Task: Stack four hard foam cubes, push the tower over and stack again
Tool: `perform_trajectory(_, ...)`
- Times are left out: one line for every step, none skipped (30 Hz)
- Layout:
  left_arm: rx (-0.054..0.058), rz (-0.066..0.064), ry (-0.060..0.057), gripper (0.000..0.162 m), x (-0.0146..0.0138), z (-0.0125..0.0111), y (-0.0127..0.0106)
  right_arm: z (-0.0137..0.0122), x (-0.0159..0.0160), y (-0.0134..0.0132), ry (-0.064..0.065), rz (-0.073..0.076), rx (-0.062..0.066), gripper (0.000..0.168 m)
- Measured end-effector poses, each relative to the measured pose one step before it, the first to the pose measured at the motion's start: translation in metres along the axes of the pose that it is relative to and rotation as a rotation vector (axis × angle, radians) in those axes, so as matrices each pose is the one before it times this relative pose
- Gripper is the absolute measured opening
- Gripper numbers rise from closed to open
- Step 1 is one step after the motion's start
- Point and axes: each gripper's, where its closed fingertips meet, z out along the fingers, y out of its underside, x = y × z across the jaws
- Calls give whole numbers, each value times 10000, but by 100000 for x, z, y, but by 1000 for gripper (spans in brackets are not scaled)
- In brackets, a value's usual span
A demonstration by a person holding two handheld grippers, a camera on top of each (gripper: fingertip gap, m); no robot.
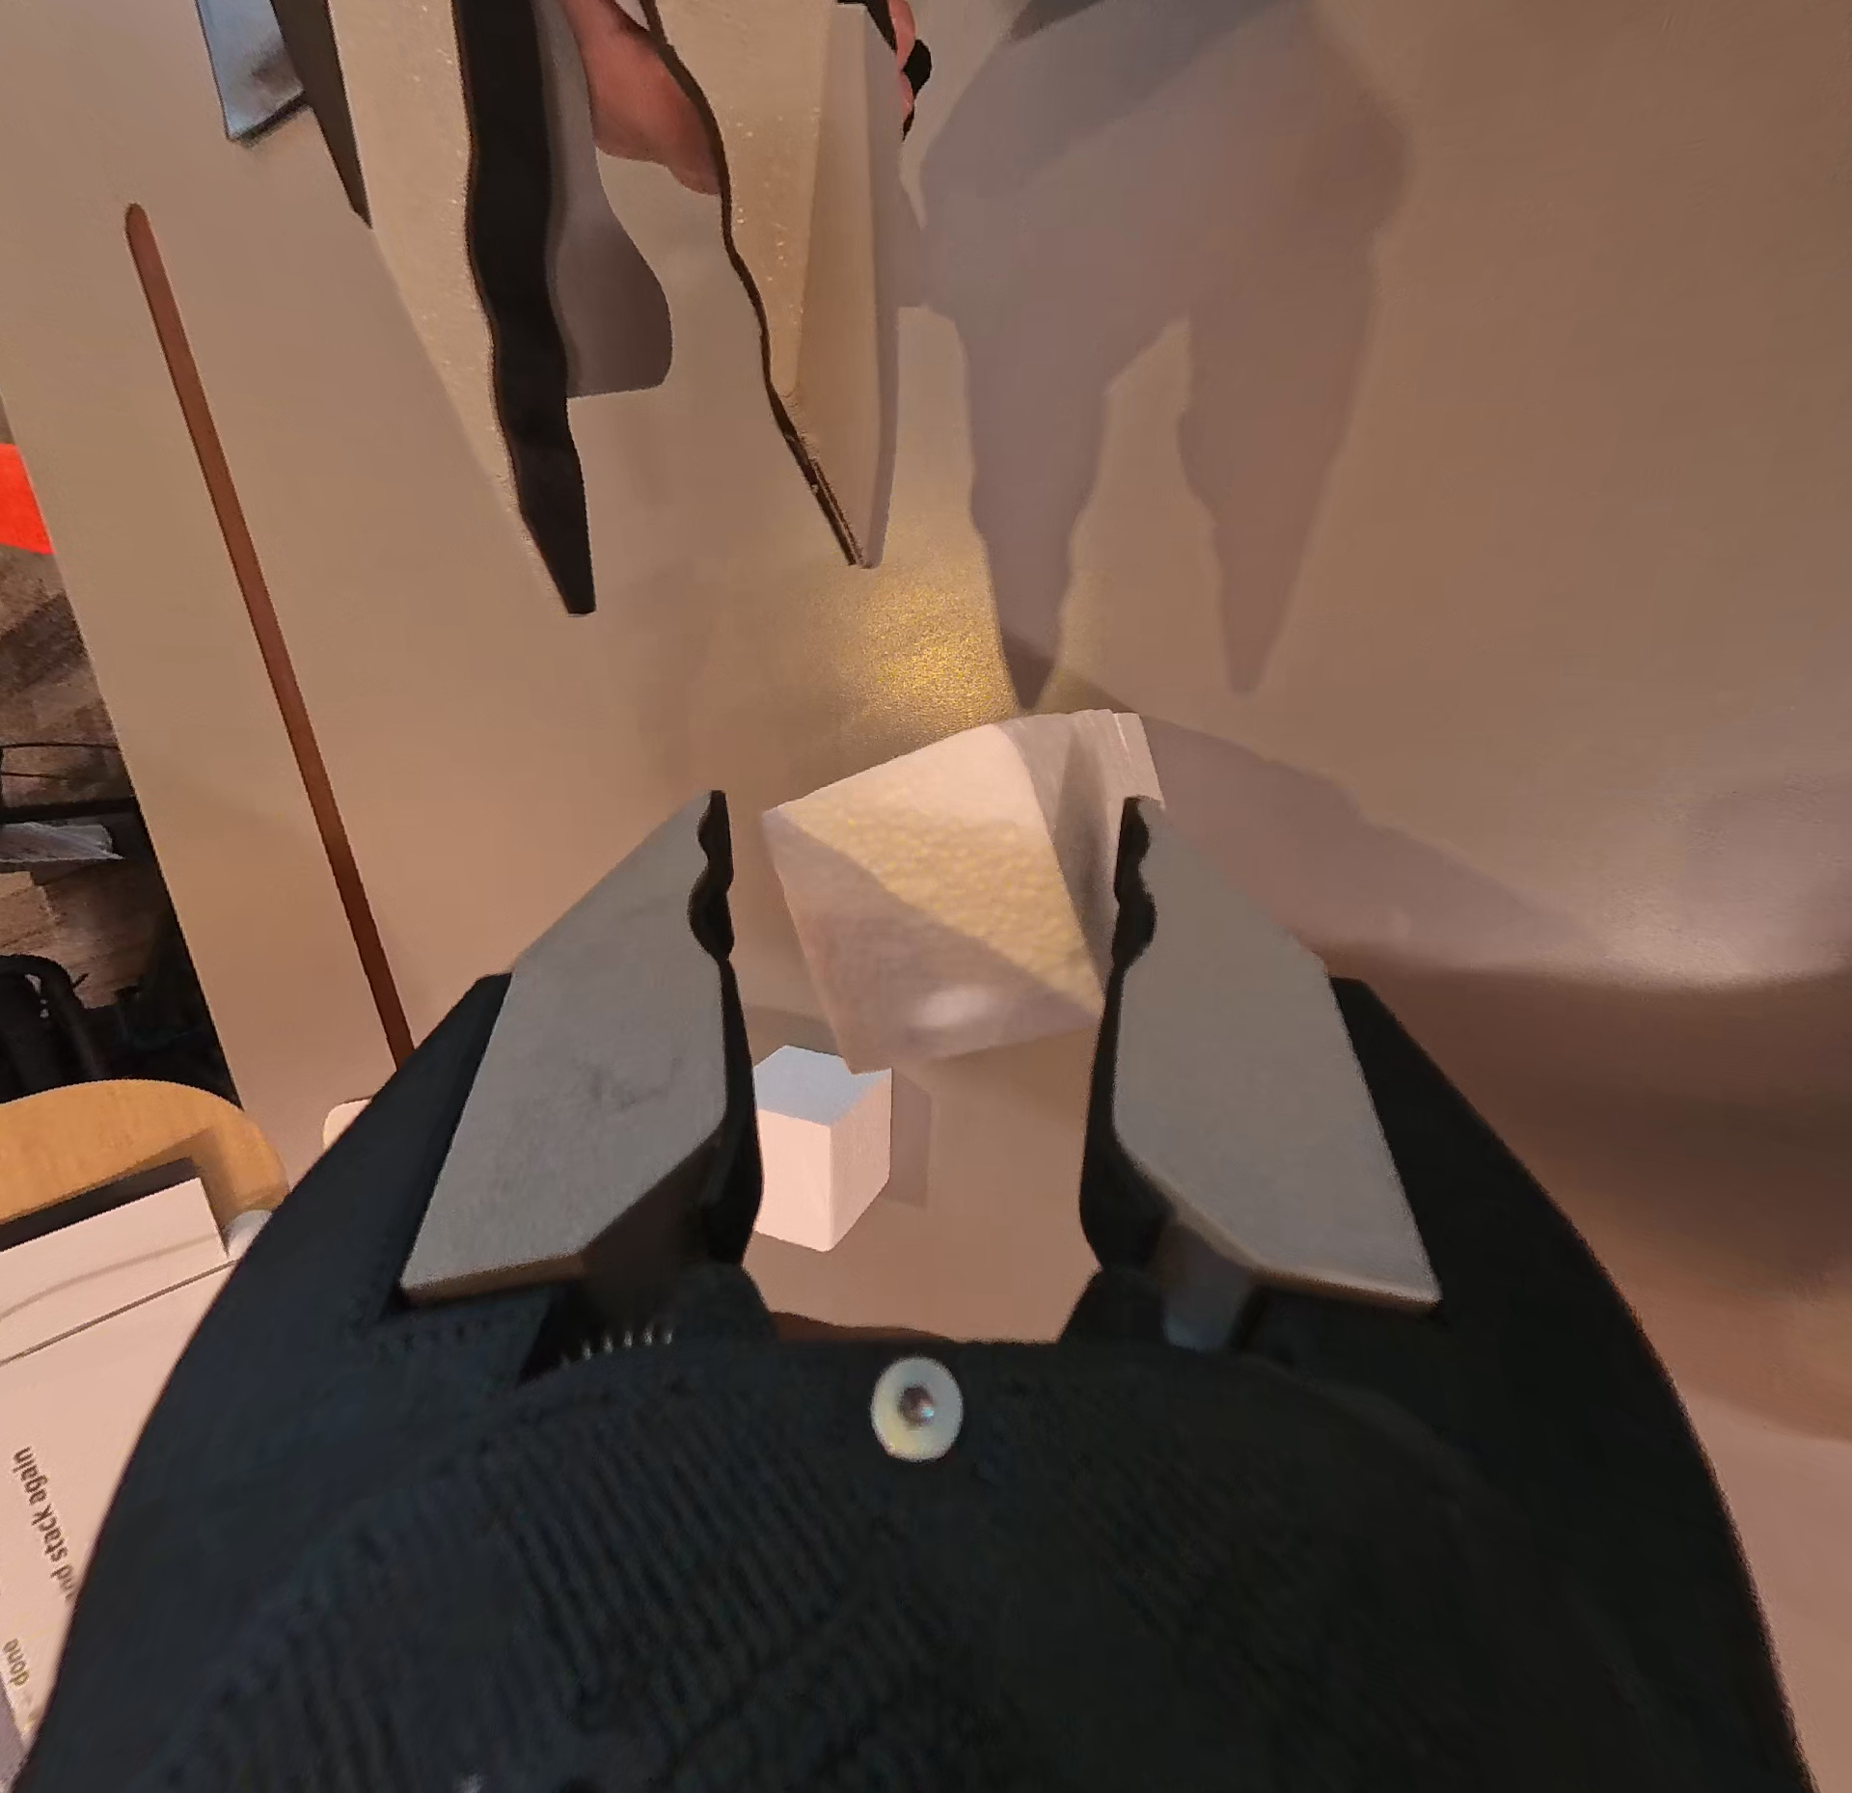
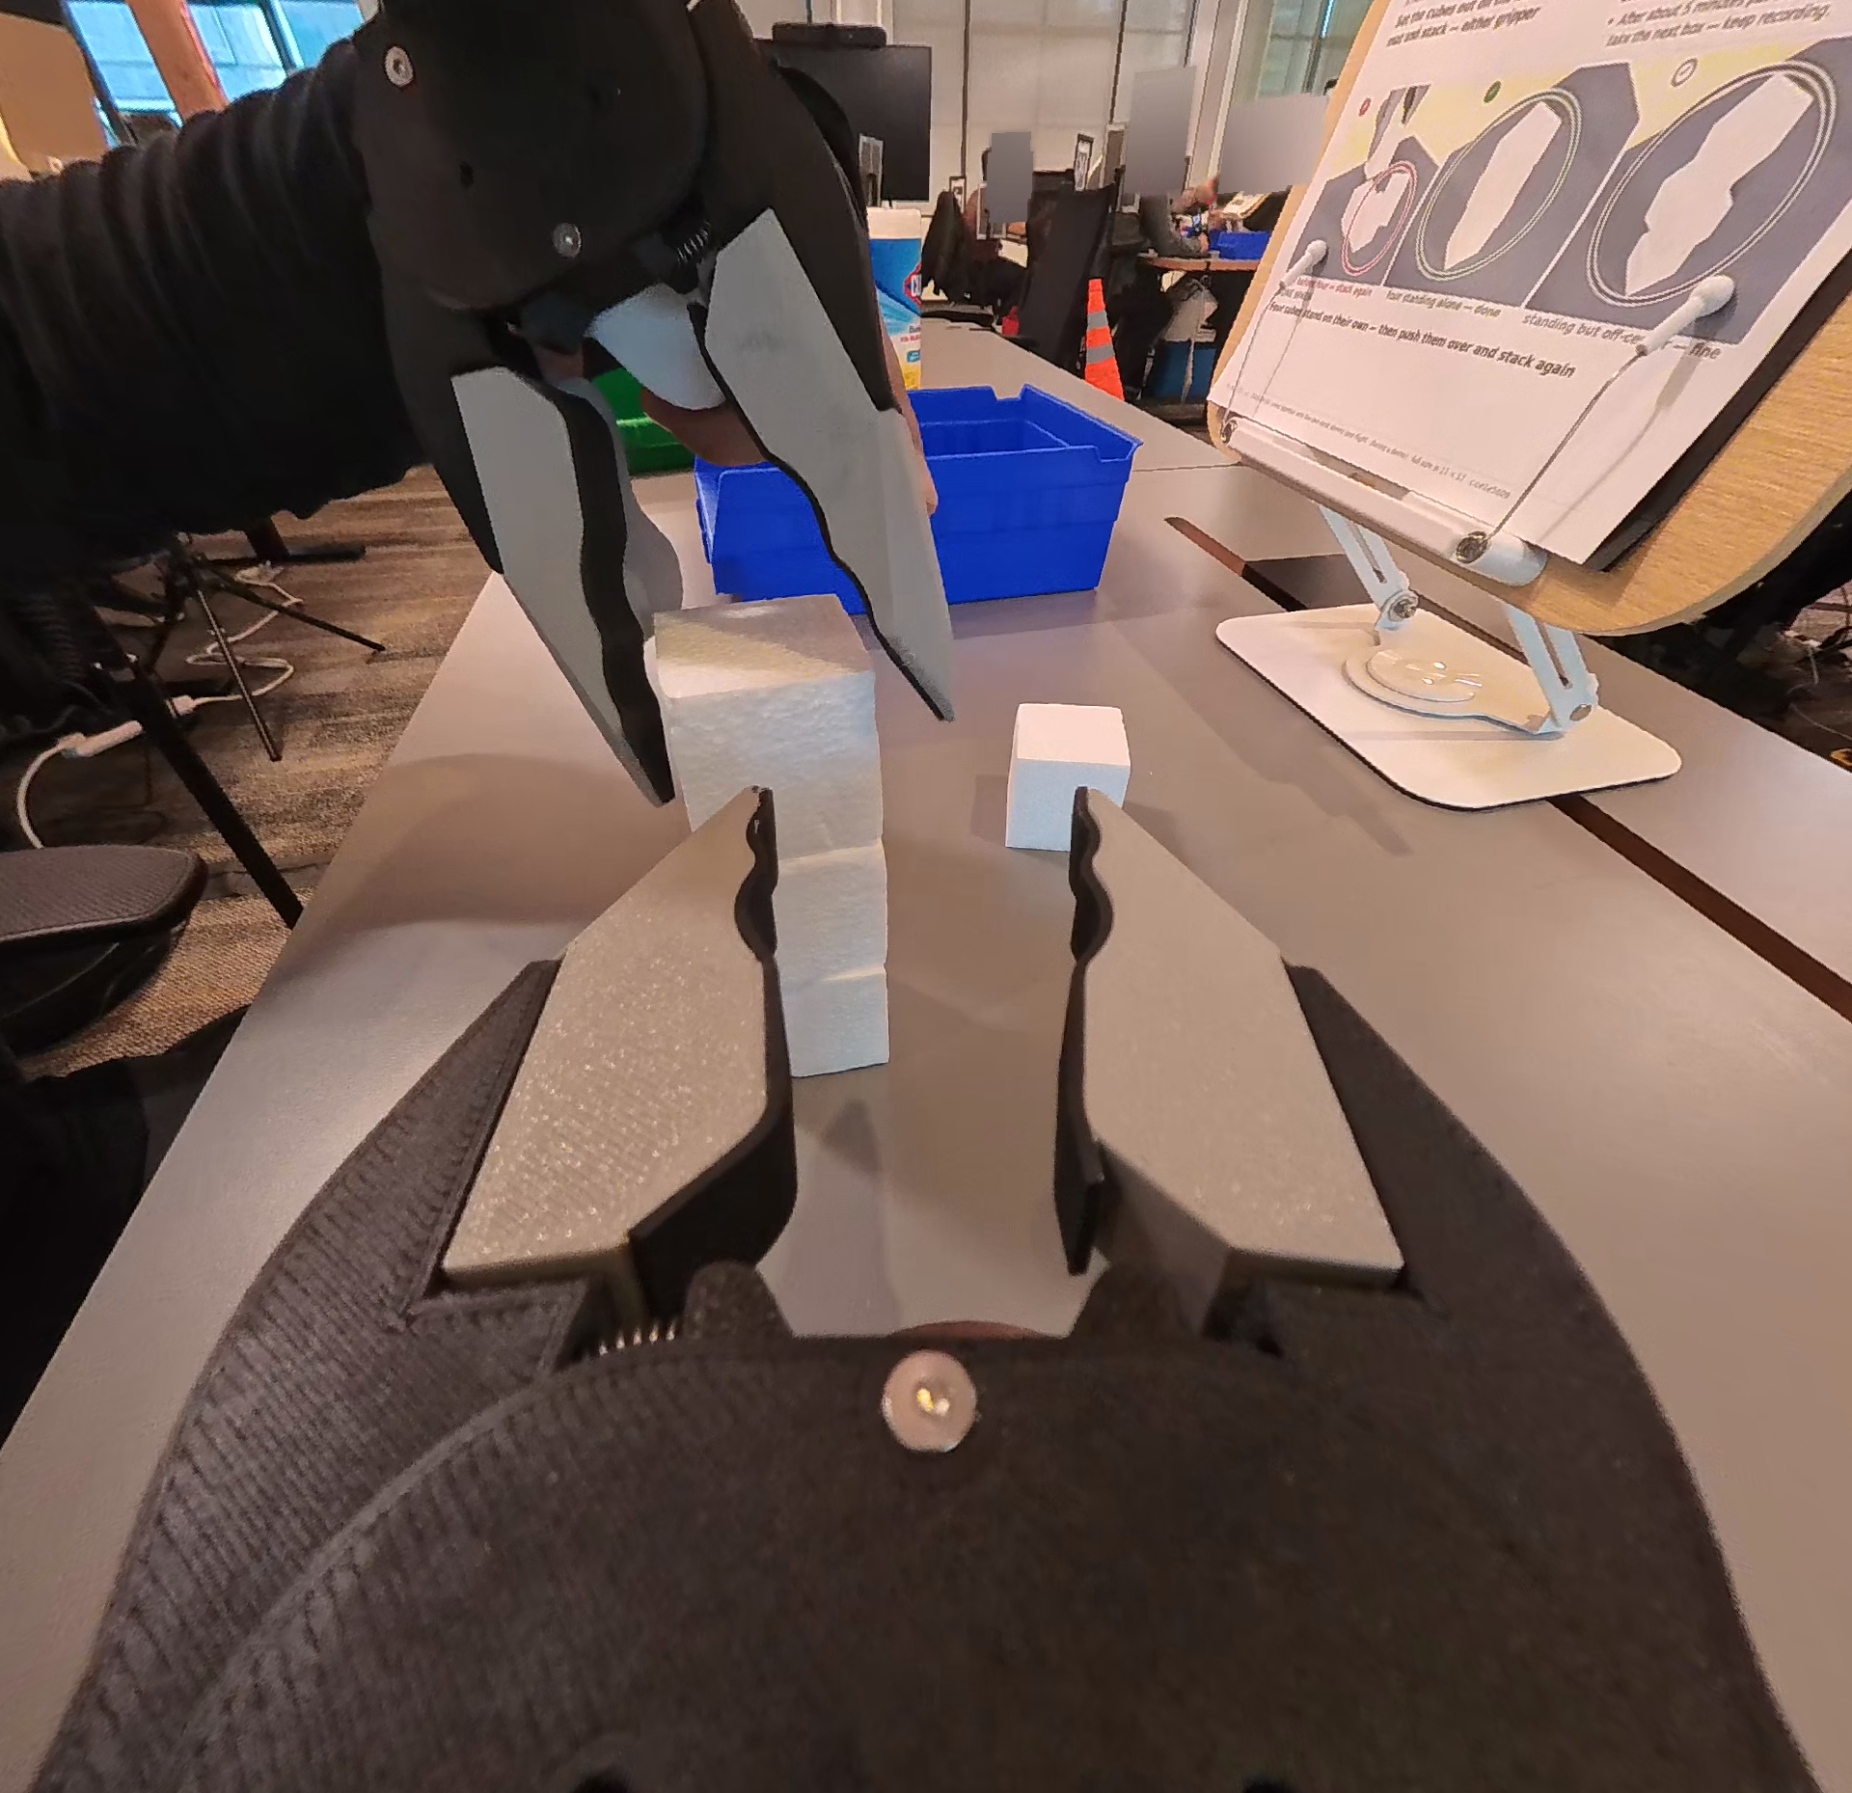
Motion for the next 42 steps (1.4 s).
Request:
perform_trajectory(41,-35,3,77,-7,-30,-47,12,-2,26,-2,-3,-14,57)
perform_trajectory(19,-48,3,80,3,-28,-31,11,-10,12,2,-13,-10,57)
perform_trajectory(0,-63,7,84,-1,-65,-13,9,-9,12,-1,-4,-2,57)
perform_trajectory(29,-69,3,85,-12,-145,-56,-5,1,-7,-3,7,6,57)
perform_trajectory(115,-65,2,85,-17,-260,-152,-19,20,-13,3,9,12,57)
perform_trajectory(250,-104,-4,85,-28,-421,-335,-24,19,-35,1,8,21,57)
perform_trajectory(352,-177,-23,85,-96,-597,-457,-46,18,-47,0,11,33,57)
perform_trajectory(395,-223,-39,85,-150,-754,-456,-62,23,-77,3,12,42,57)
perform_trajectory(448,-226,-73,85,-229,-899,-450,-69,26,-95,10,8,49,57)
perform_trajectory(505,-231,-116,85,-317,-1010,-372,-76,31,-101,12,5,53,57)
perform_trajectory(504,-253,-107,85,-351,-1050,-214,-73,16,-107,3,11,57,57)
perform_trajectory(459,-297,-64,85,-345,-1061,-2,-69,23,-114,4,16,61,57)
perform_trajectory(391,-342,-31,84,-338,-1000,206,-64,13,-110,-8,21,65,57)
perform_trajectory(307,-338,-50,84,-394,-922,393,-60,1,-90,-8,23,57,57)
perform_trajectory(218,-299,-105,84,-457,-800,595,-38,2,-77,-7,19,45,57)
perform_trajectory(142,-238,-53,84,-349,-666,745,-22,19,-16,-2,17,21,57)
perform_trajectory(127,-214,-1,83,-272,-527,786,6,42,40,9,15,0,57)
perform_trajectory(148,-218,-13,80,-360,-373,755,22,58,80,10,21,-24,57)
perform_trajectory(157,-226,4,78,-412,-214,706,44,65,125,2,34,-30,57)
perform_trajectory(92,-206,28,77,-447,-45,750,66,71,175,5,45,-46,57)
perform_trajectory(-21,-156,5,76,-540,122,843,85,111,250,13,42,-83,57)
perform_trajectory(-93,-107,0,76,-568,295,848,121,111,297,13,38,-107,57)
perform_trajectory(-116,-54,34,76,-514,447,797,131,84,324,7,33,-122,57)
perform_trajectory(-157,-2,48,76,-495,540,778,137,95,313,6,30,-117,57)
perform_trajectory(-248,26,43,76,-511,622,848,136,110,300,6,40,-110,57)
perform_trajectory(-316,33,39,76,-568,695,918,125,116,302,-3,58,-105,57)
perform_trajectory(-302,45,22,76,-621,728,893,97,124,271,-5,67,-79,57)
perform_trajectory(-245,53,46,76,-579,713,807,74,132,233,-5,76,-57,57)
perform_trajectory(-189,20,96,75,-501,663,738,44,148,208,1,84,-44,57)
perform_trajectory(-217,-16,66,74,-548,629,770,8,136,124,-9,86,-14,58)
perform_trajectory(-289,-18,-1,75,-652,605,856,-24,112,53,-11,78,23,58)
perform_trajectory(-315,-7,20,75,-558,614,911,-44,121,-9,-3,72,57,58)
perform_trajectory(-313,-16,51,76,-434,608,907,-67,135,-32,2,79,68,58)
perform_trajectory(-314,-42,73,76,-336,630,888,-83,134,-52,-3,88,75,58)
perform_trajectory(-277,-46,81,77,-219,604,772,-83,137,-36,-1,85,61,58)
perform_trajectory(-176,-7,46,76,-131,542,556,-90,148,-39,14,71,56,58)
perform_trajectory(-66,51,-21,70,-96,411,319,-93,142,-42,31,53,46,58)
perform_trajectory(4,87,-49,59,-35,264,147,-72,111,-43,31,35,40,57)
perform_trajectory(59,84,-33,59,29,73,-13,-39,38,-51,11,19,40,57)
perform_trajectory(28,20,-48,59,10,-98,-65,-20,-15,-47,-3,5,31,57)
perform_trajectory(50,-12,-132,58,-40,-293,-141,13,-63,-71,-15,1,41,57)
perform_trajectory(133,-15,-102,58,98,-519,-319,46,-78,-50,-23,2,30,57)
